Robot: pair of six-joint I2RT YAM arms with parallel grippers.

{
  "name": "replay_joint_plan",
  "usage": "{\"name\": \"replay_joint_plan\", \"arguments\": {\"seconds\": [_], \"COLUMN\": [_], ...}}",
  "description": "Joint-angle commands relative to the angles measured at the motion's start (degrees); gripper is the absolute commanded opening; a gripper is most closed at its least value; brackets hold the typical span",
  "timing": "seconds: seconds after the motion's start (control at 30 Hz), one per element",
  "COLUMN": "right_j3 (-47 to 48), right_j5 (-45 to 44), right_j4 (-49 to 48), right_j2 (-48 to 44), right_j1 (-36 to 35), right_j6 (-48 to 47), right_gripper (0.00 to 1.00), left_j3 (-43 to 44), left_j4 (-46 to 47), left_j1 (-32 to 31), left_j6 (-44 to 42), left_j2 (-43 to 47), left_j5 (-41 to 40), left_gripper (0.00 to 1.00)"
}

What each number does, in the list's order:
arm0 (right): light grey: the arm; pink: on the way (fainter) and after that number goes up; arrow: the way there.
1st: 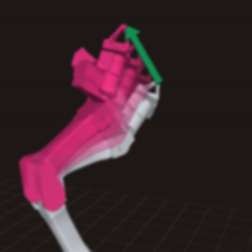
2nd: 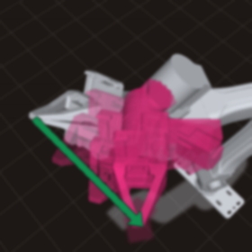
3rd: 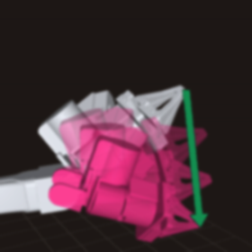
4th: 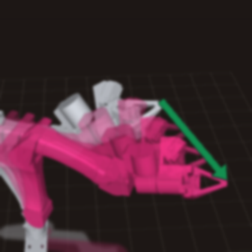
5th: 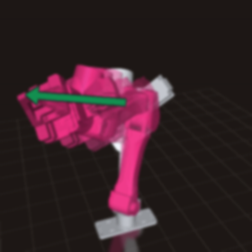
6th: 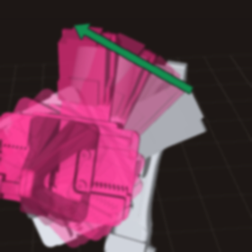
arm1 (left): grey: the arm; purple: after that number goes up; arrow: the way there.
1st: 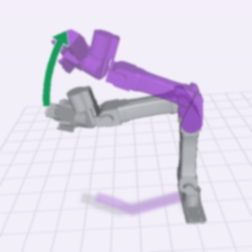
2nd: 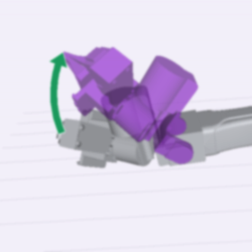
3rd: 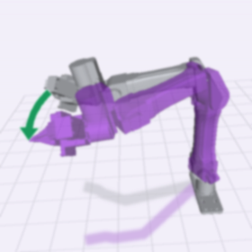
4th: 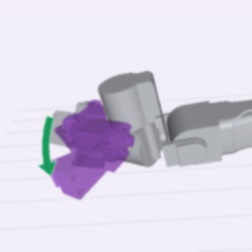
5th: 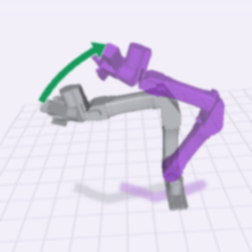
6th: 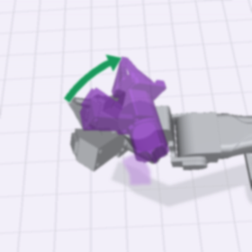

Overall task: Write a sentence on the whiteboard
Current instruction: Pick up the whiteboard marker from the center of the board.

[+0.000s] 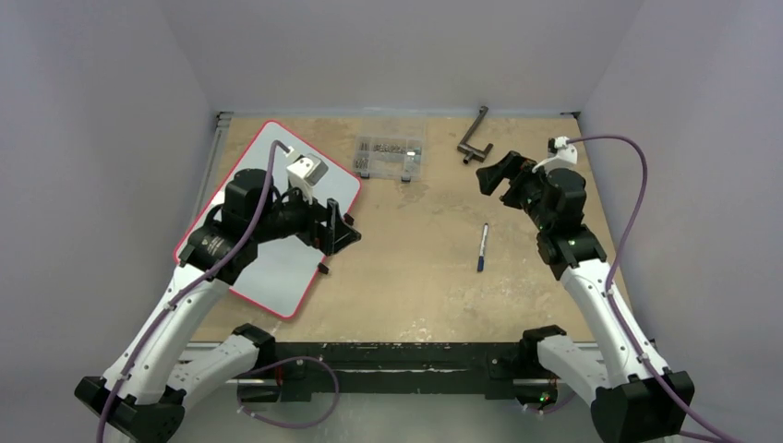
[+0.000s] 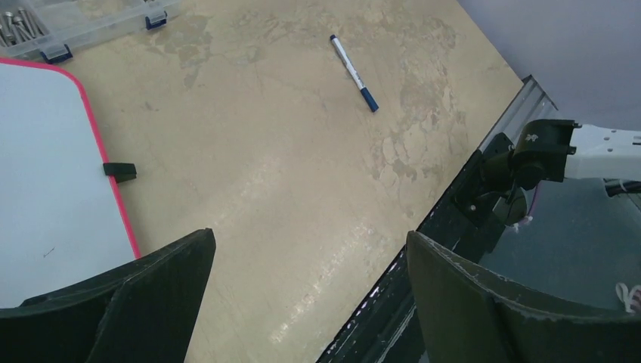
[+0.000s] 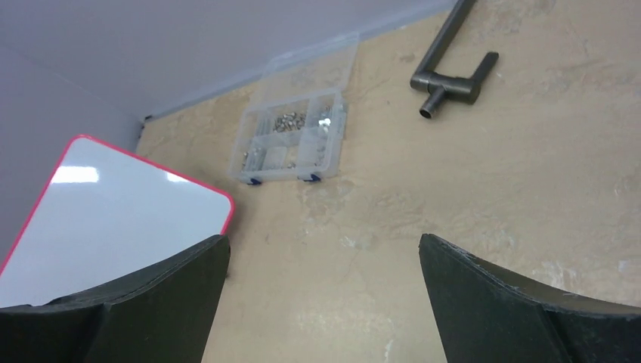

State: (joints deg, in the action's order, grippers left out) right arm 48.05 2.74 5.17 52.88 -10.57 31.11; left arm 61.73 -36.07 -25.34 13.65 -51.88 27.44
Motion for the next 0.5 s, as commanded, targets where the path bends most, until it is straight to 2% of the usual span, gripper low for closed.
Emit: {"name": "replay_joint_plan", "arguments": {"seconds": [0.0,0.3,0.47], "right_j3": [3.6,11.5,12.9], "right_j5": [-2.5,-8.3,-9.2], "right_j4": [6.9,23.7,26.3], "right_j2": [1.6,12.7,17.5], "right_j1": [-0.1,-0.2,-0.1], "right_j6": [0.2,1.0,0.4], "right_gripper": [0.99,0.99,0.99], "left_j3": [3.1,4.4,4.6], "left_j4": [-0.9,-3.6,-4.4], "left_j1": [-2.1,-5.2,-7.1], "left_j6": [-2.2,-3.3,-3.7], "left_j2": [-0.6,-2.3,-2.7], "left_j5": [-0.5,-3.2,-4.7], "left_gripper": [0.97,0.97,0.96]}}
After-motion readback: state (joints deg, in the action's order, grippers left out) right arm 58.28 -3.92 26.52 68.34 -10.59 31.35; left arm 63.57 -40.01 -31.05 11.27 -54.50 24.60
